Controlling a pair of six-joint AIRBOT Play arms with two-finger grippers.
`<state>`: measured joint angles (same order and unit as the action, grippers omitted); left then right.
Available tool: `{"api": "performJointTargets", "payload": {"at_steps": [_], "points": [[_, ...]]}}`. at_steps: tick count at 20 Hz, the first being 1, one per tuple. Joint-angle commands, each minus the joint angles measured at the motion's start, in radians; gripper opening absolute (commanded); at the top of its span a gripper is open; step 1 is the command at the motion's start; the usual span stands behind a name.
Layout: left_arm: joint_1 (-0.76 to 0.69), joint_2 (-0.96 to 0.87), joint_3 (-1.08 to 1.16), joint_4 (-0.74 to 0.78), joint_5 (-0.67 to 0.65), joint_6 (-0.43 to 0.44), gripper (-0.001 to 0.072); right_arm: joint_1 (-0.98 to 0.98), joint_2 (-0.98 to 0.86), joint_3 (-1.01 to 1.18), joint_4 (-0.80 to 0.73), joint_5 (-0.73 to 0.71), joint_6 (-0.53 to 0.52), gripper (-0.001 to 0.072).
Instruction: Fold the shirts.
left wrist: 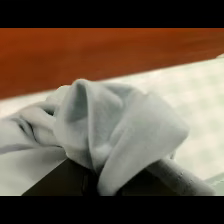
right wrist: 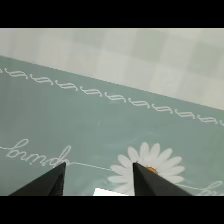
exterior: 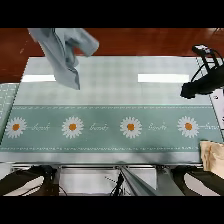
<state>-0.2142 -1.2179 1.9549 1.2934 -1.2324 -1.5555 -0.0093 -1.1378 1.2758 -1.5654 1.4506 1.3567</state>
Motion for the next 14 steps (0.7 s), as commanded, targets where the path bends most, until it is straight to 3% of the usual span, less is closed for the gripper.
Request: {"api": "performJointTargets", "payload": {"at_steps": [1,6,14], "points": [[-0.127,0.183,0.04,0.004,-0.007,0.002,0.0024,0.001,0.097,0.001,-0.116,0.037,-0.006,0.0469],[-0.299,0.203,0.016,0.004,-0.054,-0.001,0.0024,0.001,0.214,0.001,-0.17,0.042,0.0,0.0475],[-0.449,0.042,-0.293,-0.016,-0.041,-0.012,0.0024,0.001,0.233,0.001,-0.169,0.046,0.0,0.0475]]}}
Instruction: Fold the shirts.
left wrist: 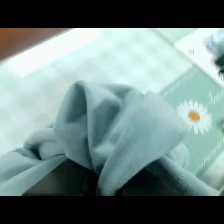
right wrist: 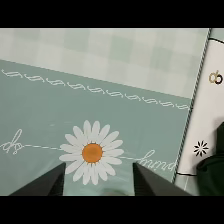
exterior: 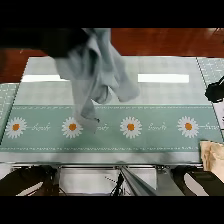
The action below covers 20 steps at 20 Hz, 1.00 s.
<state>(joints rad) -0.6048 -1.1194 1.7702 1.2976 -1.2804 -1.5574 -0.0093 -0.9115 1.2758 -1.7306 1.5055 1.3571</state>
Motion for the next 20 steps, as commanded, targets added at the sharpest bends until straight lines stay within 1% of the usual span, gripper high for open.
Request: {"api": "performJointTargets", "payload": {"at_steps": [1,3,6,7,9,10,12,14,16,18,19,20], "points": [[-0.085,-0.084,-0.153,-0.049,0.024,-0.01,0.0024,0.001,0.006,0.001,-0.003,-0.022,0.0,0.0475],[-0.152,-0.141,-0.245,-0.105,0.084,-0.01,0.0025,0.001,0.006,0.001,-0.003,-0.04,0.002,0.0475],[-0.252,-0.242,-0.338,-0.119,0.179,-0.005,0.0029,0.001,0.006,0.001,0.005,-0.048,0.007,0.0475],[-0.267,-0.278,-0.341,-0.12,0.181,0.003,0.0131,0.001,0.006,0.001,0.005,-0.048,0.008,0.0475],[-0.263,-0.303,-0.339,-0.119,0.17,0.001,0.0515,0.001,0.006,0.001,0.005,-0.047,0.008,0.0475],[-0.243,-0.294,-0.331,-0.119,0.146,0.002,0.0588,0.001,0.006,0.001,0.005,-0.047,0.008,0.0475],[-0.168,-0.264,-0.276,-0.1,0.03,0.003,0.0588,0.001,0.006,0.001,0.007,-0.047,0.011,0.0475],[-0.066,-0.207,-0.22,-0.066,-0.092,0.074,0.0589,0.001,0.006,0.001,0.02,-0.047,0.011,0.0474],[0.056,-0.127,-0.221,-0.033,-0.167,0.112,0.0589,0.001,0.006,0.001,0.029,-0.047,0.011,0.0475],[0.192,-0.048,-0.281,-0.041,-0.189,0.117,0.0596,0.001,0.006,0.001,0.029,-0.047,0.011,0.0475],[0.262,-0.008,-0.346,-0.068,-0.186,0.118,0.0609,0.001,0.006,0.001,0.031,-0.047,0.011,0.0475],[0.327,0.024,-0.423,-0.114,-0.185,0.118,0.0706,0.001,0.006,0.001,0.048,-0.047,0.011,0.0475]]}}
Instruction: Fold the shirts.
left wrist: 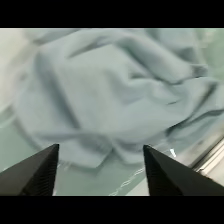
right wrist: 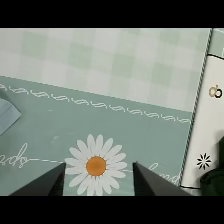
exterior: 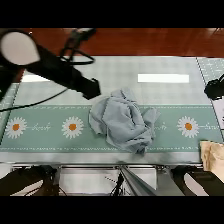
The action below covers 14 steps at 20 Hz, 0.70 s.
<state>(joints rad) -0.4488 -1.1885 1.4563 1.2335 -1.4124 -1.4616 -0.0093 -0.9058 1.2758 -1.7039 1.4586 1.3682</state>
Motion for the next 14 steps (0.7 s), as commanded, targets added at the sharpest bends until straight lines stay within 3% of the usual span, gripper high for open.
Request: {"api": "performJointTargets", "payload": {"at_steps": [1,4,7,14], "points": [[0.234,0.12,-0.209,-0.118,-0.053,0.039,0.0716,0.001,0.001,0.001,0.049,-0.001,-0.001,0.0476],[0.364,0.15,-0.518,-0.351,0.003,0.127,0.0716,0.001,0.001,0.0,0.082,-0.003,-0.011,0.0476],[0.382,0.127,-0.73,-0.41,0.134,0.145,0.0715,0.001,0.001,0.001,0.078,-0.008,-0.012,0.0476],[0.27,-0.033,-0.8,-0.486,0.312,0.179,0.0715,0.001,0.001,0.001,0.078,0.0,-0.012,0.0476]]}}
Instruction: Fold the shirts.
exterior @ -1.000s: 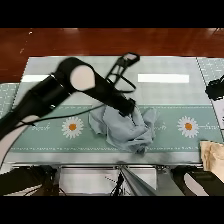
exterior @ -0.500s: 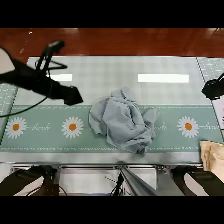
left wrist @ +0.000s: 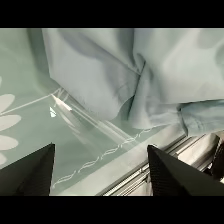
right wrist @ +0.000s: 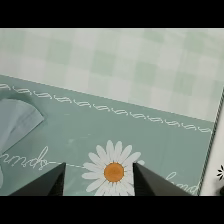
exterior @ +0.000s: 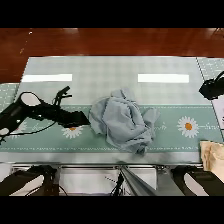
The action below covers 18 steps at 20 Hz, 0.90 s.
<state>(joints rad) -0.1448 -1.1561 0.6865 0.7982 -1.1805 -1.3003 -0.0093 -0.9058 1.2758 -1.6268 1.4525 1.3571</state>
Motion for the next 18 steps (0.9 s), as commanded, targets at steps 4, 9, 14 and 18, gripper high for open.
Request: {"api": "performJointTargets", "payload": {"at_steps": [4,9,14,18], "points": [[-0.081,-0.198,-0.029,-0.178,0.1,0.087,0.0714,0.001,0.001,0.0,-0.006,0.019,-0.002,0.0476],[-0.116,-0.327,-0.003,-0.221,0.141,0.079,0.0588,0.001,0.001,0.001,-0.006,0.033,-0.002,0.0476],[-0.076,-0.343,0.064,-0.222,0.185,0.055,0.0045,-0.014,0.001,0.0,-0.058,0.066,0.0,0.0476],[-0.055,-0.338,0.078,-0.222,0.164,0.077,0.0025,-0.155,0.001,-0.043,0.018,0.04,0.011,0.0476]]}}
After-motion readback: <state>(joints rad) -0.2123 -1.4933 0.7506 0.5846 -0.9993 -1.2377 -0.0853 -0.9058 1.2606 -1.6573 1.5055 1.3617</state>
